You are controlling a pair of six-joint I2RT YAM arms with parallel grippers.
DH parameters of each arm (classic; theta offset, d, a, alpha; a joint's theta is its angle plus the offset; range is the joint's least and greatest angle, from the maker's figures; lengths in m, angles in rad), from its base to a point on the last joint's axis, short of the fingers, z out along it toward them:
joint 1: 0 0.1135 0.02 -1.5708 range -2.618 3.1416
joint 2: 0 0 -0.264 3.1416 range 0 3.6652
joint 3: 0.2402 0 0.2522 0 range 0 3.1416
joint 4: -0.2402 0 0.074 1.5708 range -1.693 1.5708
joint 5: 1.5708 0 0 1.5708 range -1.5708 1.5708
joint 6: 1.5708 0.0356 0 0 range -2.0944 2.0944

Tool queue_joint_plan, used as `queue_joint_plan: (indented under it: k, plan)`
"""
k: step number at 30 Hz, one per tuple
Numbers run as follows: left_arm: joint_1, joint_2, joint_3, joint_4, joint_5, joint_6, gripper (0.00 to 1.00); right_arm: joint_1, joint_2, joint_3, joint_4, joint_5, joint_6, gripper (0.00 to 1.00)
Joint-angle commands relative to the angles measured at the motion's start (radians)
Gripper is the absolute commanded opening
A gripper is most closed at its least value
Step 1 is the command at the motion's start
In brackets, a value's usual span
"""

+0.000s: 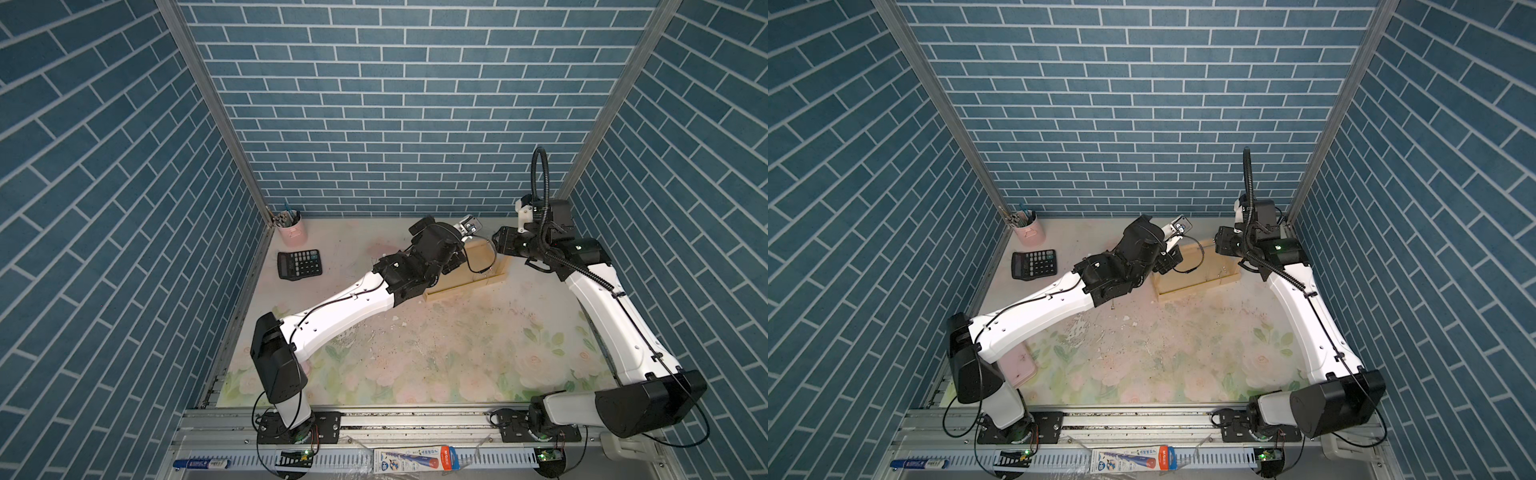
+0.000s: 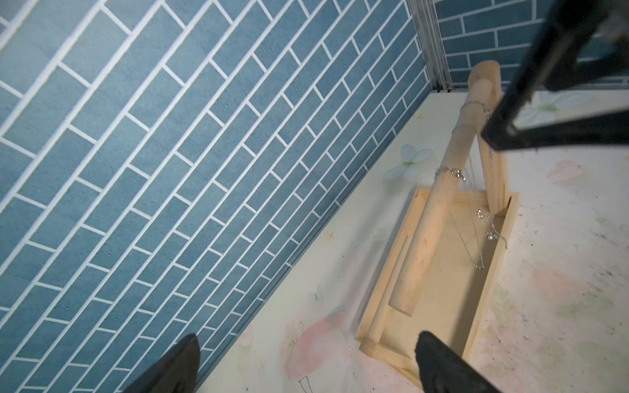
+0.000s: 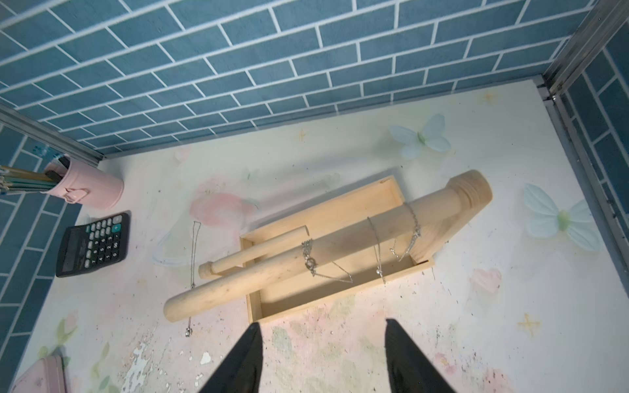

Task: Take the necklace off the jewelry display stand
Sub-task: Take off the necklace from the stand.

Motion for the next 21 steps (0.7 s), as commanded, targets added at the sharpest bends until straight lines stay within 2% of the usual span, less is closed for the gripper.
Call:
queue_joint_plan:
  k: [1,3,11,15,18,21]
  plan:
    - [0.004,0.033,0.109,-0.135,0.012,-0.089,0.99,-0.009,-0.006,-0.018,0.007,-0.054,0.015,0.53]
    - [0.004,0.052,0.122,-0.167,0.027,-0.137,1.00,-0.009,-0.002,-0.034,0.037,-0.067,0.036,0.50]
    - [0.025,0.082,0.133,-0.244,0.211,-0.348,0.99,-0.009,0.048,-0.023,0.072,-0.093,0.057,0.41]
    - [0.058,0.148,0.255,-0.354,0.287,-0.439,1.00,-0.009,0.079,-0.005,0.070,-0.091,0.048,0.39]
    - [0.073,0.208,0.367,-0.437,0.306,-0.502,0.99,-0.011,0.098,0.013,0.066,-0.088,0.039,0.39]
    - [0.081,0.248,0.421,-0.467,0.312,-0.535,0.99,-0.013,0.113,0.026,0.065,-0.082,0.031,0.39]
